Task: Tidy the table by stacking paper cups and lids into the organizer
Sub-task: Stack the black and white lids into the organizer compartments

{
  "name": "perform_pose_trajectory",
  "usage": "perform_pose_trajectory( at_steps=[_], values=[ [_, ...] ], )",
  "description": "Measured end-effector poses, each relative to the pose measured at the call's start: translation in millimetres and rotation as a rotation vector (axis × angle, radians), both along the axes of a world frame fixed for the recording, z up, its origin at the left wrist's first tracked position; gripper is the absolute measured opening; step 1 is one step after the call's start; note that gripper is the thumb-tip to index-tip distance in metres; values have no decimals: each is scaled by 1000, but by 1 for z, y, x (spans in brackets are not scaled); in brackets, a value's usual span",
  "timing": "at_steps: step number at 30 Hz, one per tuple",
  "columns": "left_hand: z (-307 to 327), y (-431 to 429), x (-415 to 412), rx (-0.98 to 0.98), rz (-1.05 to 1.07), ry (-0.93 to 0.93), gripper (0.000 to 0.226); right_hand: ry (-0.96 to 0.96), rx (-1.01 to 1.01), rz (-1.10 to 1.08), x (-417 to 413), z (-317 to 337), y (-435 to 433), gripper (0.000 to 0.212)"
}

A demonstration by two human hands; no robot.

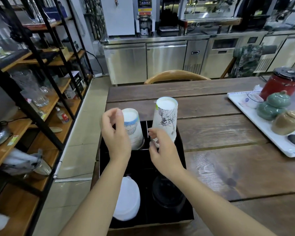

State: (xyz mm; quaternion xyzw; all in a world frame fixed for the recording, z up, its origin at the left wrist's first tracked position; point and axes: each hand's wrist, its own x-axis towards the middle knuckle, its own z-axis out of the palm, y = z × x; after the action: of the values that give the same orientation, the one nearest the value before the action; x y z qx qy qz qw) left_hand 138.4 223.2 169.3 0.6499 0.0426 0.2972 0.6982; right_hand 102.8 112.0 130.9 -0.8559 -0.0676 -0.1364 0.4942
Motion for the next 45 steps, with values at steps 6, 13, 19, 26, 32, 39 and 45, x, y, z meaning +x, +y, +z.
perform_pose_trajectory(
  at_steps=[6,13,19,26,32,39,45],
  values=[
    [-21,22,13,-174,-211,385,31,216,16,120,13,8,22,58],
    [-28,18,0,-101,-212,345,31,338,18,113,34,8,27,74],
    [-29,23,3,-61,-316,355,33,370,75,171,37,7,25,70],
    [-23,31,9,-49,-474,385,39,298,74,169,28,-1,24,77],
    [-23,35,14,-29,-479,420,39,286,70,174,27,-4,21,74],
    [-32,27,-9,64,18,349,11,219,73,33,11,1,8,36],
    [-48,13,-39,441,-208,488,15,241,-47,-81,-4,-10,-18,23]
  ],
)
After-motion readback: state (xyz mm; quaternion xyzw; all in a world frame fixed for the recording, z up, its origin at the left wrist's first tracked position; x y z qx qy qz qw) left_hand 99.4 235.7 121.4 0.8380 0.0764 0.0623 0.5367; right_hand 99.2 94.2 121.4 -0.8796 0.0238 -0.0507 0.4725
